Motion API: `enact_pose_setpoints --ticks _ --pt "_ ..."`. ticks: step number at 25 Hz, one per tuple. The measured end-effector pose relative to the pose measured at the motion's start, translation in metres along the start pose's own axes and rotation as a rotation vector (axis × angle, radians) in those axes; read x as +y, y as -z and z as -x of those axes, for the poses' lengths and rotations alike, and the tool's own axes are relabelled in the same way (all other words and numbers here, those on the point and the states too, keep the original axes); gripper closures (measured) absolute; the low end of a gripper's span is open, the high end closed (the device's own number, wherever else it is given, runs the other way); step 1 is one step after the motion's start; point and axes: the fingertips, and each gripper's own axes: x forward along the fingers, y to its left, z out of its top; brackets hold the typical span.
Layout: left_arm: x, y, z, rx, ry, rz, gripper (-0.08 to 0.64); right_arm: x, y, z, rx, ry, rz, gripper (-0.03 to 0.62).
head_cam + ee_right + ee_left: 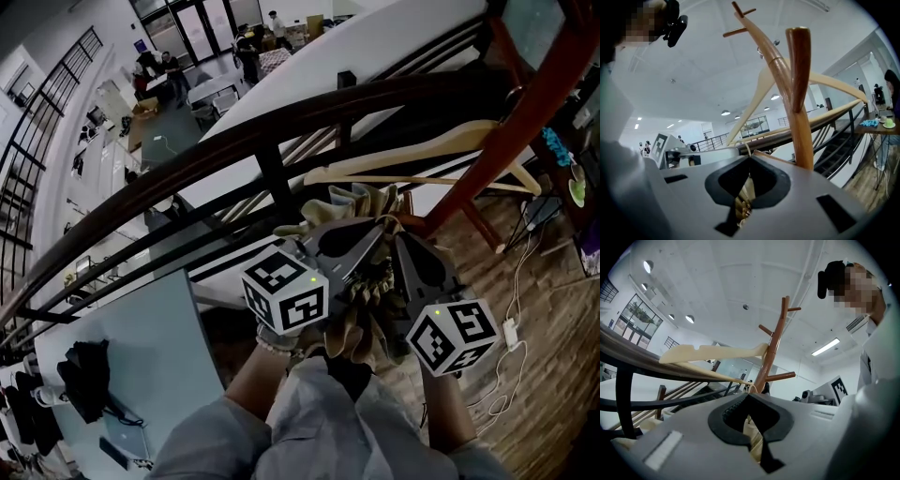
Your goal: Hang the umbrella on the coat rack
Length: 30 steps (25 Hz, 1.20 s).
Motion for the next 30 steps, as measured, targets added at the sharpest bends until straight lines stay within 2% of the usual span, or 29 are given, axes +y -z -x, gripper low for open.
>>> enact_pose_setpoints --ticks 21,30 --pt "0.027 0.015 -0.022 0.108 -0.038 -0.03 0.557 -0.024 0.013 -0.011 0.03 0.076 -0.099 0.588" --pt "0.034 0.023 -0.028 0.102 -0.014 0.042 0.557 -0.03 0.015 -0.011 0.033 0.105 -0.092 0.588"
